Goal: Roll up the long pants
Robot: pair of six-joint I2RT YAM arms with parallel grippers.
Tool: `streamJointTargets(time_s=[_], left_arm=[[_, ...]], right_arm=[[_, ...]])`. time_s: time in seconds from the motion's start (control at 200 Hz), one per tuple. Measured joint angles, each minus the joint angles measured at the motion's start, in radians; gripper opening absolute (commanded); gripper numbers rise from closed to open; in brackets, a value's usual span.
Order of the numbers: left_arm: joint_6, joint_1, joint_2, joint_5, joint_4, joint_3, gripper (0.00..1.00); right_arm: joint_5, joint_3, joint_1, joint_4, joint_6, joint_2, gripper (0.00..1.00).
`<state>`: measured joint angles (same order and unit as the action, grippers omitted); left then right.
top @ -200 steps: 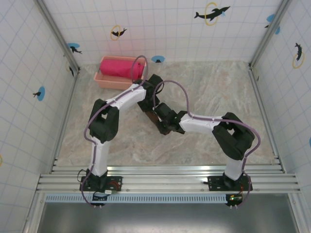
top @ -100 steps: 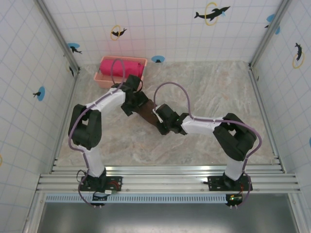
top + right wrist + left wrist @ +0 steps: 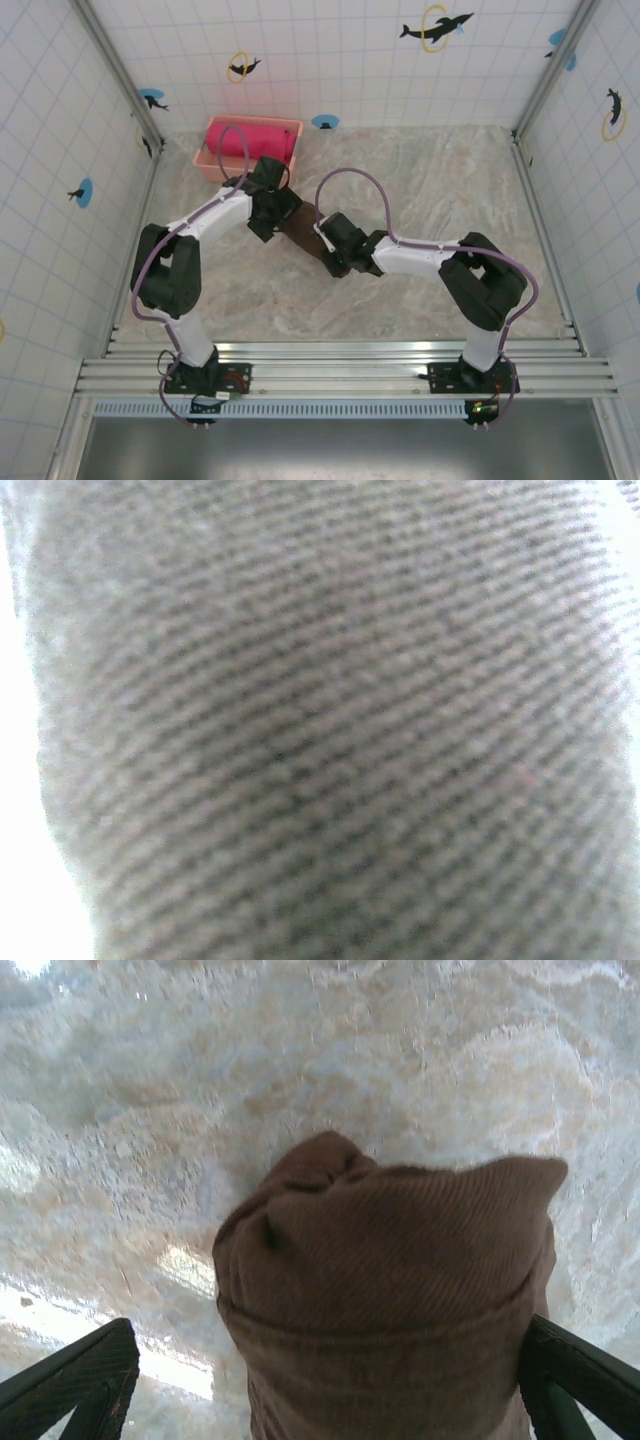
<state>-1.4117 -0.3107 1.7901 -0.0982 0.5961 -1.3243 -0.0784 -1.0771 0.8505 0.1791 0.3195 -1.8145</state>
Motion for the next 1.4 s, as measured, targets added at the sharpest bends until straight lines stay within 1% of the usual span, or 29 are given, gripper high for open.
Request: streamJointTargets(time_s=[0.2,0.32,0.535,0.651,0.786,0.971,1.126,1.216,1.396], left_arm=[[-0.056,-0.028,-0.063,-0.002,0.0,0.028,0.98],[-0.085,-0.055,-0.063,0.002,0.0,0.027,0.98],[-0.153,-0.133,-0.03,0.008,-0.016,0.028,0.98],[-0.195,-0.163,0.002,0.026,-0.052,0.037,0.98],[-0.241,-0.171,0.023,0.053,-0.09,0.056,0.98],[-0.333,-0.195,0.032,0.105,-0.238,0.146,0.98],[-0.395,-0.208,0.076,0.114,-0.356,0.179,0.98],[-0.405,-0.217,0.096,0.115,-0.393,0.17,0.98],[-0.402,-0.224,0.172,0.079,-0.367,0.072,0.98]], right_arm=[[0.001,-0.011,0.0,0.007,0.0,-0.005,0.0],[0.002,-0.013,0.0,0.01,0.0,-0.005,0.0],[0.002,-0.012,0.0,0.009,0.002,-0.005,0.0],[0.002,-0.007,0.0,0.003,0.01,-0.004,0.0],[0.003,-0.005,0.0,-0.001,0.018,-0.002,0.0],[0.031,-0.003,-0.008,0.006,0.032,0.004,0.0],[0.057,0.0,-0.015,0.016,0.04,0.01,0.0],[0.072,0.006,-0.024,0.02,0.042,0.018,0.0],[0.073,0.015,-0.052,0.032,0.05,0.031,0.0]])
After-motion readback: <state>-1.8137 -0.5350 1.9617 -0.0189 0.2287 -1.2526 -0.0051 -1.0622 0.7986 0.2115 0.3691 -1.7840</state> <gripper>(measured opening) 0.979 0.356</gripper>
